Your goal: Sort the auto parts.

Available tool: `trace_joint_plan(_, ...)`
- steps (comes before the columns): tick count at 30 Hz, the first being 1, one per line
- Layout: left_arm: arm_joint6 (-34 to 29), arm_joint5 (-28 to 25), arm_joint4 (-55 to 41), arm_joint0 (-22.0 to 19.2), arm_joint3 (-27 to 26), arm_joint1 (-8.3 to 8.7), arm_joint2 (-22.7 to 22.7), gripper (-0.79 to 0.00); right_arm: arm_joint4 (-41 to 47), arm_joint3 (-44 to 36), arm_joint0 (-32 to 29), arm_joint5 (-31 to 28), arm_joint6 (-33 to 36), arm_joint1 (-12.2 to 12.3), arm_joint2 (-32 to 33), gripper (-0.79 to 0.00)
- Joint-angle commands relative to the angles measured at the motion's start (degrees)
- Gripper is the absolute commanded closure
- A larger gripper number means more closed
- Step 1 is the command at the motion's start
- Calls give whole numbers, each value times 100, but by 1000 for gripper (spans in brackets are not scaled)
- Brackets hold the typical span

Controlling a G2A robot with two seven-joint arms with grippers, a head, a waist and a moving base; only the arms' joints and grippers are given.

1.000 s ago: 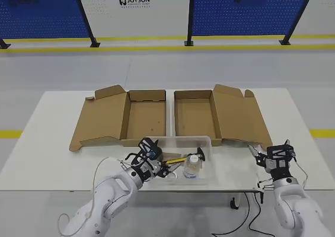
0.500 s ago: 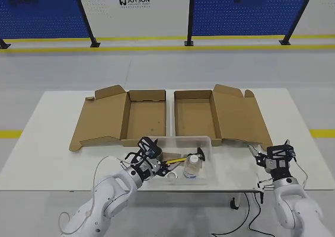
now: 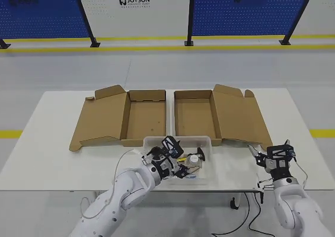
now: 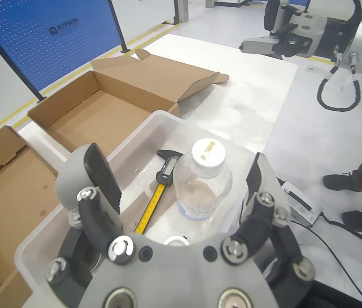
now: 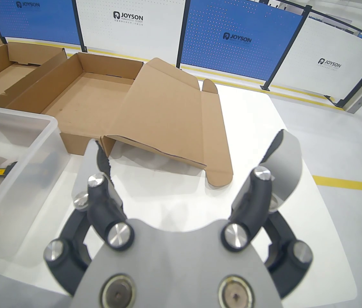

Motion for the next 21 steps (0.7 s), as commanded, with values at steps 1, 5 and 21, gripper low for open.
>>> trace_joint_plan(1, 14, -20, -142, -100, 172, -41, 118, -785, 0, 0, 0, 0, 0, 0, 0, -785)
trace_joint_plan(5, 5, -74, -275, -229, 442, -98, 281, -785, 0, 0, 0, 0, 0, 0, 0, -785)
trace_joint_plan(21, 563, -299, -1023, -553, 1296, -320, 674, -785, 0, 0, 0, 0, 0, 0, 0, -785)
